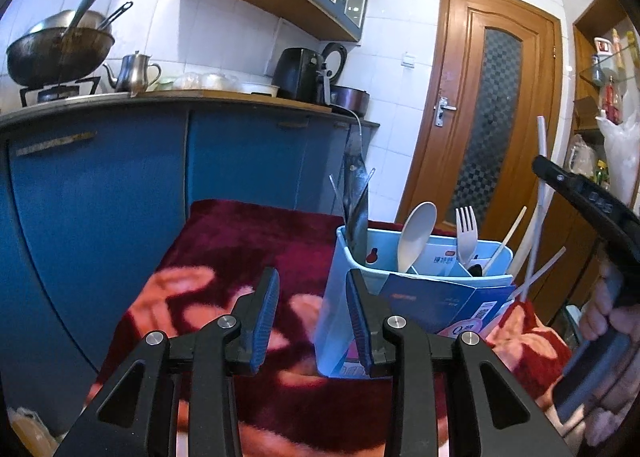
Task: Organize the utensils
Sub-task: 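Lower the white chopstick into the caddy with the right tool and open it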
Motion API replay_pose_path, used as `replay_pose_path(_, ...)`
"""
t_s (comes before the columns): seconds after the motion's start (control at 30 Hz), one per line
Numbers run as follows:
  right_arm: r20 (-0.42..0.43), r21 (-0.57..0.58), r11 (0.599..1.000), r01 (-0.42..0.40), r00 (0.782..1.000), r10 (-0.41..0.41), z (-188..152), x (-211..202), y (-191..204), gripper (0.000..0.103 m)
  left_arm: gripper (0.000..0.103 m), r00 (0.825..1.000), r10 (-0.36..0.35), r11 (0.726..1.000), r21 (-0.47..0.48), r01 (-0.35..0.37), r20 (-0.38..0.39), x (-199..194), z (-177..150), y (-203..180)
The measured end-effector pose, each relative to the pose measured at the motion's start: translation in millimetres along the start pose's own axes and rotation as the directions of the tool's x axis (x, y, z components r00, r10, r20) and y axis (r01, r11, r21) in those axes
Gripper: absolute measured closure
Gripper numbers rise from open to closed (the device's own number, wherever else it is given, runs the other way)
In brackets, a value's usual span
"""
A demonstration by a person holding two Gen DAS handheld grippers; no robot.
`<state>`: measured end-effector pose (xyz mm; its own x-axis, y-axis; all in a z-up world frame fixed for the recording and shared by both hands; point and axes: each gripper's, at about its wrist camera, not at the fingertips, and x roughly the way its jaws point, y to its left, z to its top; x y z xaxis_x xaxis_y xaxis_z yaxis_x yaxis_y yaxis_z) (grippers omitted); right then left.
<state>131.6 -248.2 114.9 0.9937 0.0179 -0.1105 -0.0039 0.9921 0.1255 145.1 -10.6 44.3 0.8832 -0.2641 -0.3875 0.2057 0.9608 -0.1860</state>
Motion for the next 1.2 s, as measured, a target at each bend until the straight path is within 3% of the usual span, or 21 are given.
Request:
replay_pose_path(0.37,-0.069,-0.078,0.996,0.048,0.996,-0.053,-25,21,7,0.095,0.068,1.000,-0.001,1.000,-0.015,0.001,-0.016,4,-1,2)
replay_pose_path(0.7,-0.018,-0.073,0.995,0.069,0.997,-0.070,-8,17,4,0.095,0.068,1.000,-0.005,1.000,-0.010,0.005,-0.016,4,-2,1)
replay_pose_path(0.93,-0.101,-0.082,0.996,0.042,0.994,-0.050,-21,27,6,0.095,0.068,1.000,-0.004,1.000,-0.017,0.004,-0.020,5,-2,3)
replay_pose_path(1.07,-0.115,-0.051,0.999,0.018,0.993,-0.024,-23,20,5,0.076,0.068,1.000,-0.003,1.000,-0.008,0.003,-0.016,2,-2,1)
replay_pose_path(1.2,-0.093,-0.035,0.999,0.006,0.996,-0.010,-15,4,5,0.074,0.068,1.000,-0.002,1.000,0.005,0.002,-0.005,-7,-1,-4)
